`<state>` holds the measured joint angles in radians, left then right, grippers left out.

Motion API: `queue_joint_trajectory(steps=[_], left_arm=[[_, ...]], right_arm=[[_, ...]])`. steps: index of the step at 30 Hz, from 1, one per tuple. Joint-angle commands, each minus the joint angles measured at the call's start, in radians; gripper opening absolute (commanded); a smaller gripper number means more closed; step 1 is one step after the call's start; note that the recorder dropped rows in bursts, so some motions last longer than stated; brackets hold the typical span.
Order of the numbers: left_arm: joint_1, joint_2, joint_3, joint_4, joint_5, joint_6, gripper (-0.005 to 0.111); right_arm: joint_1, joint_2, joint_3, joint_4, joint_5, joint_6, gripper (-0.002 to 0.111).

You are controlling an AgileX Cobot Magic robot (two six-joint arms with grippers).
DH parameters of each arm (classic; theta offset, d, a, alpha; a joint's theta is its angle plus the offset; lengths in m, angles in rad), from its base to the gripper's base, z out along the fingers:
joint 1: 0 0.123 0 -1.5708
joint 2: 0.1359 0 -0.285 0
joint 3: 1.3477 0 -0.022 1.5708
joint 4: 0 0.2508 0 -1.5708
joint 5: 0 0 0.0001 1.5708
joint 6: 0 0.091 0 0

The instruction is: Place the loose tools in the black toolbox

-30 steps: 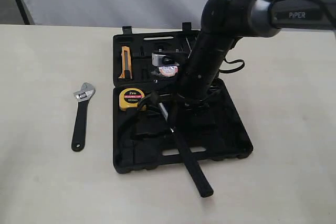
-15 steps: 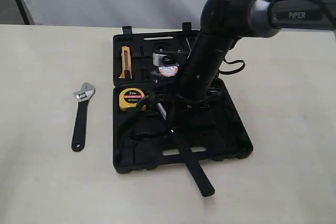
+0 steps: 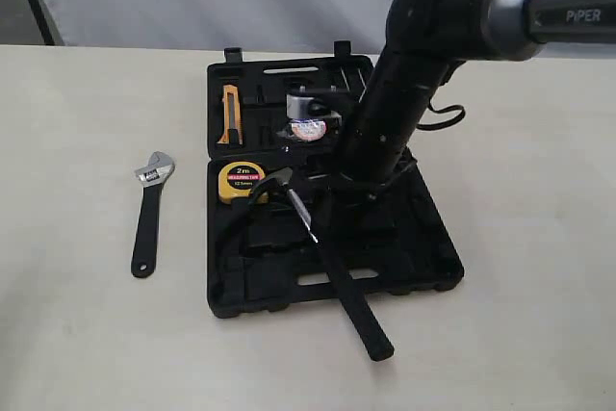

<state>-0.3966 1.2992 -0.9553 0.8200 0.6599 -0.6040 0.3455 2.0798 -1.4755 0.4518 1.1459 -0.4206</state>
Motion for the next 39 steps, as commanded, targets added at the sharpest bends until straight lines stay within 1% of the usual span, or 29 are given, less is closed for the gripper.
queue_joint_trajectory(steps=[1, 4, 10, 12, 18, 25, 27, 28, 30, 33, 34, 39], left_arm=[[0.003, -0.008, 0.009, -0.014, -0.017, -0.01, 0.001], [0.003, -0.008, 0.009, -0.014, -0.017, -0.01, 0.001], [0.003, -0.008, 0.009, -0.014, -0.017, -0.01, 0.001], [0.003, -0.008, 0.009, -0.014, -0.017, -0.01, 0.001], [0.003, -0.008, 0.009, -0.014, -0.017, -0.01, 0.001], [0.003, -0.008, 0.009, -0.014, -0.017, -0.01, 0.001], [0.003, -0.008, 0.009, -0.014, -0.017, -0.01, 0.001], [0.003, -0.008, 0.009, -0.014, -0.017, -0.01, 0.001], [0.003, -0.008, 0.009, -0.014, -0.017, -0.01, 0.001], [0.003, -0.008, 0.009, -0.014, -0.017, -0.01, 0.001], [0.003, -0.008, 0.009, -0.014, -0.017, -0.01, 0.001], [0.003, -0.008, 0.009, -0.014, -0.017, -0.01, 0.001]], right_arm=[[-0.006, 0.018, 0.017, 0.008, -0.049, -0.029, 0.028], [-0.006, 0.019, 0.017, 0.027, -0.072, -0.032, 0.031], [-0.006, 0.019, 0.017, 0.072, -0.02, -0.107, 0.048], [-0.006, 0.021, 0.017, 0.072, -0.016, -0.109, 0.051], [-0.036, 0.054, 0.029, 0.107, -0.022, -0.144, 0.051], [-0.038, 0.078, 0.029, 0.108, -0.015, -0.197, 0.05], [-0.038, 0.074, 0.024, 0.108, -0.013, -0.197, 0.046], [-0.038, 0.074, 0.022, 0.108, -0.013, -0.195, 0.041], [-0.038, 0.062, 0.022, 0.108, -0.022, -0.193, 0.027], [-0.038, 0.031, 0.022, 0.108, -0.038, -0.187, 0.002], [-0.038, 0.017, 0.022, 0.108, -0.045, -0.182, 0.0], [-0.038, -0.053, 0.022, 0.106, -0.068, -0.182, 0.0]])
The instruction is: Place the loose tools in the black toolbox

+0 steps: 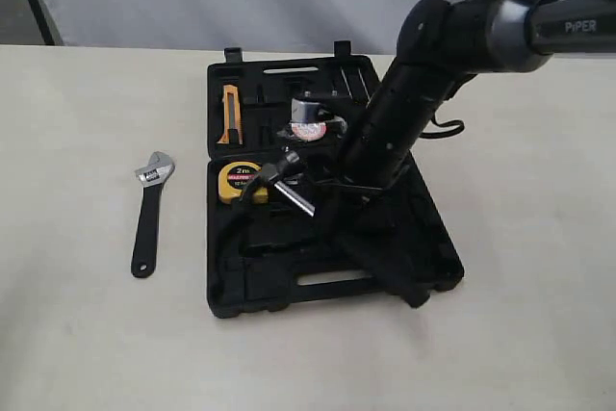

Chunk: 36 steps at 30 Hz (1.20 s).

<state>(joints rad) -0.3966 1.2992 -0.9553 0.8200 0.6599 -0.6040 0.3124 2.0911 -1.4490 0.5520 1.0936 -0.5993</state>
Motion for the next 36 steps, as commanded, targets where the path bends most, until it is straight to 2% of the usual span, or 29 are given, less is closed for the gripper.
queue_joint_trajectory(steps=[1, 6, 16, 19, 26, 31, 36], left_arm=[[0.003, -0.008, 0.009, -0.014, -0.017, -0.01, 0.001], [0.003, -0.008, 0.009, -0.014, -0.017, -0.01, 0.001], [0.003, -0.008, 0.009, -0.014, -0.017, -0.01, 0.001], [0.003, -0.008, 0.009, -0.014, -0.017, -0.01, 0.001], [0.003, -0.008, 0.009, -0.014, -0.017, -0.01, 0.001], [0.003, -0.008, 0.009, -0.014, -0.017, -0.01, 0.001], [0.003, -0.008, 0.009, -0.014, -0.017, -0.01, 0.001]], right_arm=[[0.0, -0.078, -0.004, 0.002, -0.02, -0.003, 0.0], [0.048, -0.14, -0.004, -0.13, -0.081, 0.043, 0.0], [0.263, -0.152, 0.08, -0.594, -0.246, 0.283, 0.0], [0.337, -0.152, 0.151, -0.798, -0.316, 0.421, 0.0], [0.49, -0.152, 0.284, -1.429, -0.366, 0.941, 0.0], [0.569, -0.152, 0.359, -1.708, -0.33, 1.188, 0.0], [0.621, -0.152, 0.438, -1.977, -0.202, 1.426, 0.0]])
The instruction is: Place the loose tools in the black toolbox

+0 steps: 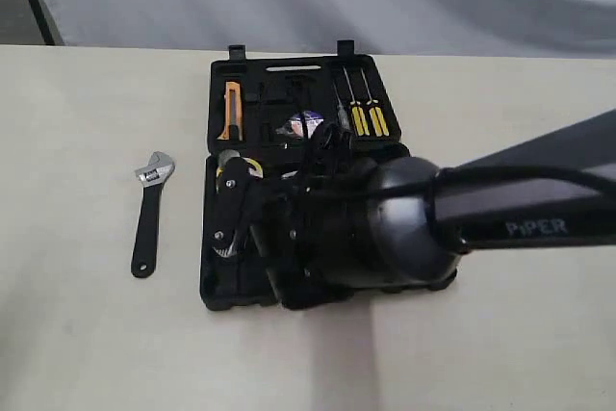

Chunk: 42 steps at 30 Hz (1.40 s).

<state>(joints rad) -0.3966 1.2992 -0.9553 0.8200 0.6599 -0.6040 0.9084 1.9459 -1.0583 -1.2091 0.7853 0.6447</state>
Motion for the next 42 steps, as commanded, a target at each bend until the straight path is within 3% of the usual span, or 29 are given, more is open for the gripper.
queue_joint_trajectory(steps=[1, 15, 42], left_arm=[[0.003, -0.008, 0.009, -0.014, -0.017, -0.01, 0.001], [0.003, -0.008, 0.009, -0.014, -0.017, -0.01, 0.001], [0.003, -0.008, 0.009, -0.014, -0.017, -0.01, 0.001]], right_arm=[[0.029, -0.007, 0.059, -0.253, 0.122, 0.206, 0.0], [0.094, -0.007, 0.154, -0.519, 0.15, 0.409, 0.0], [0.096, -0.007, 0.235, -0.535, 0.15, 0.454, 0.0]])
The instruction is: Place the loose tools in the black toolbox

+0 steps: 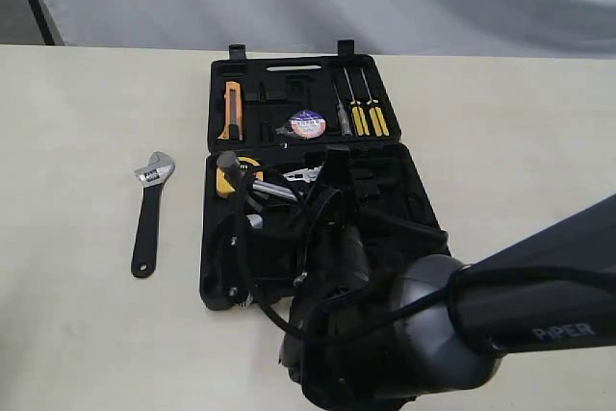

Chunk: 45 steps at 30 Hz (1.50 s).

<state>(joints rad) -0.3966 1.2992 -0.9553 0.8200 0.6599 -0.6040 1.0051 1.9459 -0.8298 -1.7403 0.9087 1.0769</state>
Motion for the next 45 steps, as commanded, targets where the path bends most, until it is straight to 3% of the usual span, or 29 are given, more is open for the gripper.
queue_joint_trajectory(steps=[1, 3, 7, 11, 14, 20, 24, 28, 32, 35, 42, 45], left_arm=[[0.003, -0.008, 0.009, -0.014, -0.017, -0.01, 0.001], [0.003, -0.008, 0.009, -0.014, -0.017, -0.01, 0.001], [0.003, -0.008, 0.009, -0.014, -0.017, -0.01, 0.001], [0.003, -0.008, 0.009, -0.014, -0.017, -0.01, 0.001], [0.003, -0.008, 0.009, -0.014, -0.017, -0.01, 0.001], [0.003, -0.008, 0.009, -0.014, -0.017, -0.01, 0.001], [0.003, -0.008, 0.009, -0.014, -0.017, -0.01, 0.001], [0.003, -0.008, 0.009, -0.014, -0.017, -0.01, 0.001], [0.003, -0.008, 0.009, -0.014, -0.017, -0.01, 0.001], [0.003, -0.008, 0.009, -0.014, -0.017, -0.01, 0.001], [0.003, -0.008, 0.009, -0.014, -0.017, -0.01, 0.001], [0.003, -0.008, 0.009, -0.014, -0.017, -0.01, 0.001]], right_arm=[[0.0, -0.007, 0.006, -0.004, 0.027, 0.022, 0.001], [0.0, -0.007, 0.006, -0.004, 0.027, 0.026, 0.011], [0.0, -0.007, 0.0, -0.004, 0.049, 0.06, 0.047], [0.023, -0.019, -0.026, -0.004, 0.157, 0.094, 0.068], [0.035, -0.067, -0.048, -0.004, 0.142, 0.114, 0.068], [0.02, -0.224, -0.07, 0.049, -0.178, 0.15, 0.068], [-0.039, -0.302, -0.07, 0.186, -0.378, 0.09, 0.068], [-0.113, -0.331, -0.07, 0.261, -0.427, 0.015, 0.068], [-0.173, -0.335, -0.077, 0.347, -0.628, -0.072, 0.06], [-0.231, -0.319, -0.1, 0.384, -0.728, -0.07, 0.043], [-0.344, -0.266, -0.173, 0.607, -0.759, -0.162, -0.001], [-0.344, -0.244, -0.185, 0.804, -0.761, -0.371, -0.001]])
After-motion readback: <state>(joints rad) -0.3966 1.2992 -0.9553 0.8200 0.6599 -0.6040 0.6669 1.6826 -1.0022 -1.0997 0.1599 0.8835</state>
